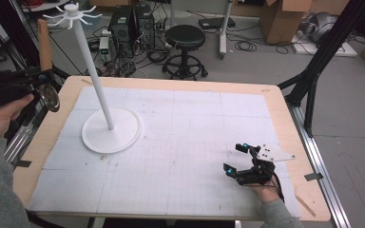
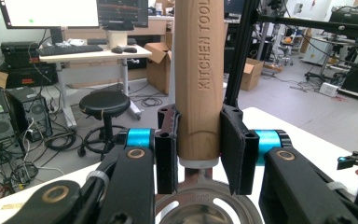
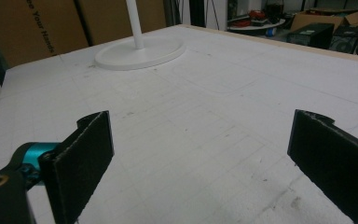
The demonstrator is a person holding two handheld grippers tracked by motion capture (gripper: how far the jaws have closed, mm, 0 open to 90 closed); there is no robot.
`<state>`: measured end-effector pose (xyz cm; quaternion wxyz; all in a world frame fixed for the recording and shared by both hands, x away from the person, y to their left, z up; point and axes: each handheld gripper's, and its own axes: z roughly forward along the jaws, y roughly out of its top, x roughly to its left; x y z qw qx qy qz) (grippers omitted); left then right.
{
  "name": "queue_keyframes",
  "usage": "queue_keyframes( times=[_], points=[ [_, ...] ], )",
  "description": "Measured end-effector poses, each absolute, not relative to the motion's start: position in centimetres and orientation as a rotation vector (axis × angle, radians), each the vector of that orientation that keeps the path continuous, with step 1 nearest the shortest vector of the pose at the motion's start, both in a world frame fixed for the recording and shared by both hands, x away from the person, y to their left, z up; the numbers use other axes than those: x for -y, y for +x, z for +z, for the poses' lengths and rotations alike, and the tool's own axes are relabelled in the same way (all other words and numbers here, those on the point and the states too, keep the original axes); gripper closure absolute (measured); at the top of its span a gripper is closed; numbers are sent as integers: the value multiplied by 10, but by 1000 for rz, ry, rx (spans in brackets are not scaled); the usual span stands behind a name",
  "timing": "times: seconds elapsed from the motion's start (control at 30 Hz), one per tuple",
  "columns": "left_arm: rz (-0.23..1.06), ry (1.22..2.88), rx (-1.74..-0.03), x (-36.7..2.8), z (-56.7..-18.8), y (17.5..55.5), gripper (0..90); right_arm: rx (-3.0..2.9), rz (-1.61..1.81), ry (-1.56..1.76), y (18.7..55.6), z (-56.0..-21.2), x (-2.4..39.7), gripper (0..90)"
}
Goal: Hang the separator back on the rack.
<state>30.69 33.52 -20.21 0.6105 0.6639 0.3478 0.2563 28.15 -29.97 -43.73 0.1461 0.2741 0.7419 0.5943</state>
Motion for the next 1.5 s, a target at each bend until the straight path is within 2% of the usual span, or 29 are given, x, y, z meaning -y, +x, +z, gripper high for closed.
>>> queue_keyframes(
  times=[1.5],
  points=[
    [611, 1587, -837, -312, -200, 322, 687, -2139, 1716, 794, 282, -438, 299, 61]
  ],
)
